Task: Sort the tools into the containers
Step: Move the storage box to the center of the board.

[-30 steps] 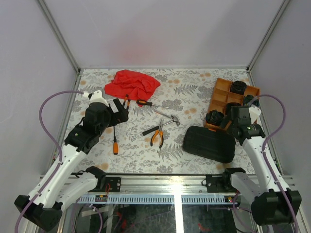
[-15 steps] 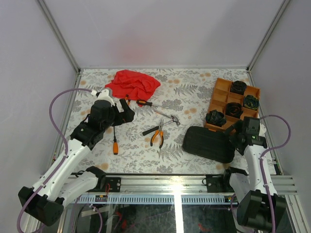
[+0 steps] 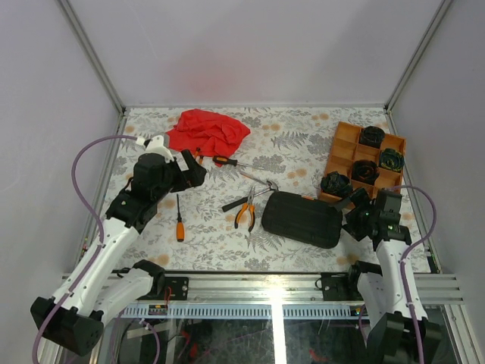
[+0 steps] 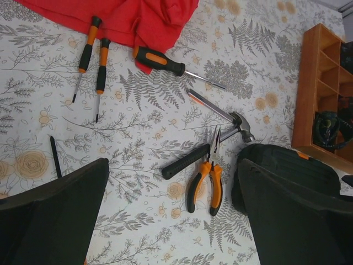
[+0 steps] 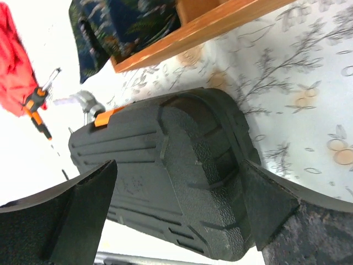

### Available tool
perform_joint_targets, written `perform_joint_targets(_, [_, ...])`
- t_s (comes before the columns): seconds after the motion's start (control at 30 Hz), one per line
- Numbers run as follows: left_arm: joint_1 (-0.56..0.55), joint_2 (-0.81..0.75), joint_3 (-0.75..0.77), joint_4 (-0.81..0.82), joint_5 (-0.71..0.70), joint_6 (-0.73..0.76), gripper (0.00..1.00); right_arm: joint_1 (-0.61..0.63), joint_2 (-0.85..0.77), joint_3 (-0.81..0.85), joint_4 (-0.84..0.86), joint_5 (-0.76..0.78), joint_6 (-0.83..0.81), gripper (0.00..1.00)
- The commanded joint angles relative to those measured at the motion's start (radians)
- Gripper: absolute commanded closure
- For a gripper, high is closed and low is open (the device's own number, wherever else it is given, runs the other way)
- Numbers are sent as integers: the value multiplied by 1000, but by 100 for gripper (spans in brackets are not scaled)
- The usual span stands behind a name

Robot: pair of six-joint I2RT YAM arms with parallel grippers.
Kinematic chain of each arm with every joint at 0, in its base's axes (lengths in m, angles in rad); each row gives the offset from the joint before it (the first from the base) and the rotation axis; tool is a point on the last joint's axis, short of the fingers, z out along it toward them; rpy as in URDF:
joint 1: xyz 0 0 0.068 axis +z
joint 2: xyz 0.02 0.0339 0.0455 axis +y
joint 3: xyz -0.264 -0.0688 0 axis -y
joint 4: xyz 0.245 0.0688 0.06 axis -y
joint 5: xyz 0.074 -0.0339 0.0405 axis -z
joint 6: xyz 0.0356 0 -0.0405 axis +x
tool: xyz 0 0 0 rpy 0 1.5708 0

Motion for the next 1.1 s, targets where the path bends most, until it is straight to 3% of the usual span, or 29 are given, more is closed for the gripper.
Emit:
perform_joint_targets(0.0, [18,-20,-1,78,60,13,0,95,-24,-5,73,-76,72,4])
perform_joint_targets(0.13, [30,-11,-8,98,118,2,0,307,-7,-6,113,38,149,5])
perform_joint_targets(0.4, [46,4,-17,118,149,-44,0,608,81,-15,251,170,251,8])
perform_joint_targets(0.6, [73,-9,-31,124,146,-72,0,826,210,63,319,249,178,8])
perform_joint_targets(0.87, [76,-15,-18,33,45,-88,0,850,211,181,108,513,-99,2])
perform_joint_targets(1.07, [74,-43,-59,18,57,-87,0,850,190,199,226,503,-284,1])
